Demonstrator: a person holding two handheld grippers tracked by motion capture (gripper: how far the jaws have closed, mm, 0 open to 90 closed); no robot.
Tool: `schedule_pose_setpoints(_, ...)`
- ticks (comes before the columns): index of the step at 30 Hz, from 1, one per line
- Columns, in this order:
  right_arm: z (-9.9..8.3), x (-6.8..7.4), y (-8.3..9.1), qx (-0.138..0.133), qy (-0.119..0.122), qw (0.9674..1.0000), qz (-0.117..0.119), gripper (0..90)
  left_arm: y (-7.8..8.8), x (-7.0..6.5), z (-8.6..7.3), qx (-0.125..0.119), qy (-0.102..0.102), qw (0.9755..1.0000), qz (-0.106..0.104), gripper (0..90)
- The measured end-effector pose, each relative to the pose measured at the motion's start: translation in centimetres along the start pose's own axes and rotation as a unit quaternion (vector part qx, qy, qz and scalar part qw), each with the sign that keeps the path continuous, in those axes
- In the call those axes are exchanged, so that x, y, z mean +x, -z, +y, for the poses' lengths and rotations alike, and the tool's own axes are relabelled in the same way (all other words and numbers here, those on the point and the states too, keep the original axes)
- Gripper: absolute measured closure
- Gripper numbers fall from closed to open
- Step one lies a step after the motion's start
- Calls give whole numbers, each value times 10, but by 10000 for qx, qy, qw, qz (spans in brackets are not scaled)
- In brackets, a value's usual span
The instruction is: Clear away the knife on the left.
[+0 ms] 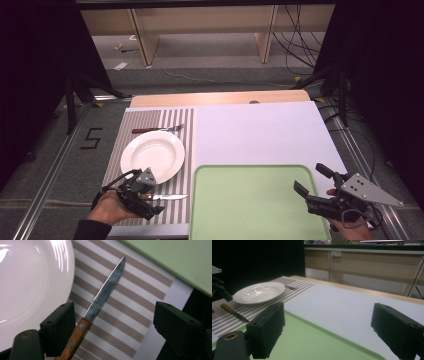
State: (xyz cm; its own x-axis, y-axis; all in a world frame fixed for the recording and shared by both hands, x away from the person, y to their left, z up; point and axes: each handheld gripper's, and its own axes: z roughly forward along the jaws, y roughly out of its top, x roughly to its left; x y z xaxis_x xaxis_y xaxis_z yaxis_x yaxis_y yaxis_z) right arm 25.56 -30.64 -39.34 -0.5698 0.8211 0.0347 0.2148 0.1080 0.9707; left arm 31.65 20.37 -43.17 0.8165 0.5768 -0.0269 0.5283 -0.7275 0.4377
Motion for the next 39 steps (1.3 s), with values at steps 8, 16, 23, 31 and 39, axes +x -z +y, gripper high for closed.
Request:
schedule_pose_setpoints(8,0,0,0,11,6,10000,-2,130,-7,8,-7,500,-10,9986,177,201)
schedule_pose_setpoints(16,-1,1,-1,43,0,10000,23,131,-14,21,-12,810,97,9965,185,274)
schedule_pose_setpoints(23,-1,1,-1,65,6,10000,46,134,-22,27,-11,951,133,9952,167,304)
schedule_pose_setpoints(31,-1,1,-1,60,-1,10000,75,136,-27,32,-12,1102,127,9936,216,397)
schedule_pose_setpoints(39,-1,1,-2,66,-9,9999,79,137,-28,31,-11,1185,188,9927,134,494)
